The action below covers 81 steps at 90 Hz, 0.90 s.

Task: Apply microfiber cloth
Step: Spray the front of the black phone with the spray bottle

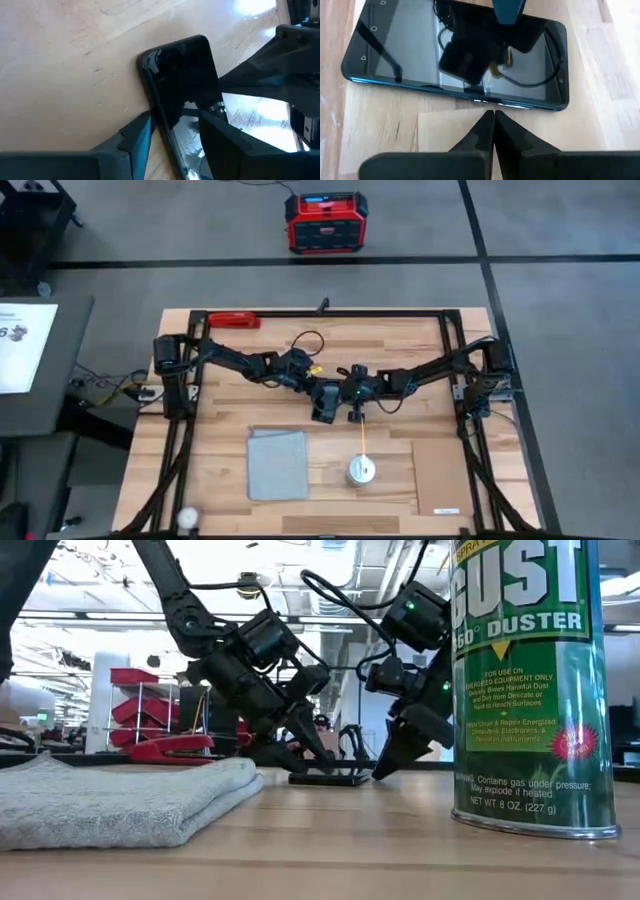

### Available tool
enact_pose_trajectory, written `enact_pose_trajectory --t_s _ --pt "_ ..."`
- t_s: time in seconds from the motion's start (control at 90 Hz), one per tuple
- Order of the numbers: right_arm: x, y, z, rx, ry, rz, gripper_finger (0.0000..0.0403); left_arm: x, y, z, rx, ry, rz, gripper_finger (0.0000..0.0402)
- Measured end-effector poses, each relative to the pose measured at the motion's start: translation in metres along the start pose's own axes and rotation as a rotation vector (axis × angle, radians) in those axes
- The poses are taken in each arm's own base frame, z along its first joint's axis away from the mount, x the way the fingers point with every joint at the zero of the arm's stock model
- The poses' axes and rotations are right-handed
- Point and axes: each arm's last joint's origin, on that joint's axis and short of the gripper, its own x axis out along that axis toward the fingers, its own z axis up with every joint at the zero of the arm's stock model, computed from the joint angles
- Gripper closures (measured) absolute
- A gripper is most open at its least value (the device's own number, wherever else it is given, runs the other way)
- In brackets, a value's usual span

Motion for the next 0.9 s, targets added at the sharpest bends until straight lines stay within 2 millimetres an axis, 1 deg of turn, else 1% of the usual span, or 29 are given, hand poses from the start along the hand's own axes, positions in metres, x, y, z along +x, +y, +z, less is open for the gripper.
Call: enact_pose_trajectory --t_s 0.167,0.311,0.356,0.444,0.733,0.822,0.9 --pt "0.0 0.001 0.005 0.005 -0.05 0.027 0.0403 0.0 0.0 0.0 0.0 -0.001 -0.002 0.0257" --pt "0.013 0.0 0.003 0.011 -0.068 0.047 0.0403 0.0 0.0 0.0 0.004 0.0 -0.003 0.0257" --pt "0.019 0.0 0.0 0.013 -0.052 0.074 0.0403 0.0 0.0 0.0 0.005 0.0 -0.002 0.0257" --pt "0.025 0.002 -0.005 0.022 -0.008 0.089 0.0403 0.0 0.0 0.0 0.005 0.002 -0.001 0.0257" --pt "0.026 0.001 -0.004 0.037 -0.035 0.087 0.0403 0.0 -0.001 -0.002 0.045 0.012 -0.007 0.0259" --pt "0.025 -0.001 -0.004 0.04 -0.037 0.085 0.0403 0.001 -0.002 -0.004 0.12 0.025 -0.008 0.0277" --pt "0.025 -0.002 -0.003 0.039 -0.037 0.077 0.0403 0.001 -0.003 -0.006 0.177 0.041 -0.029 0.0324"
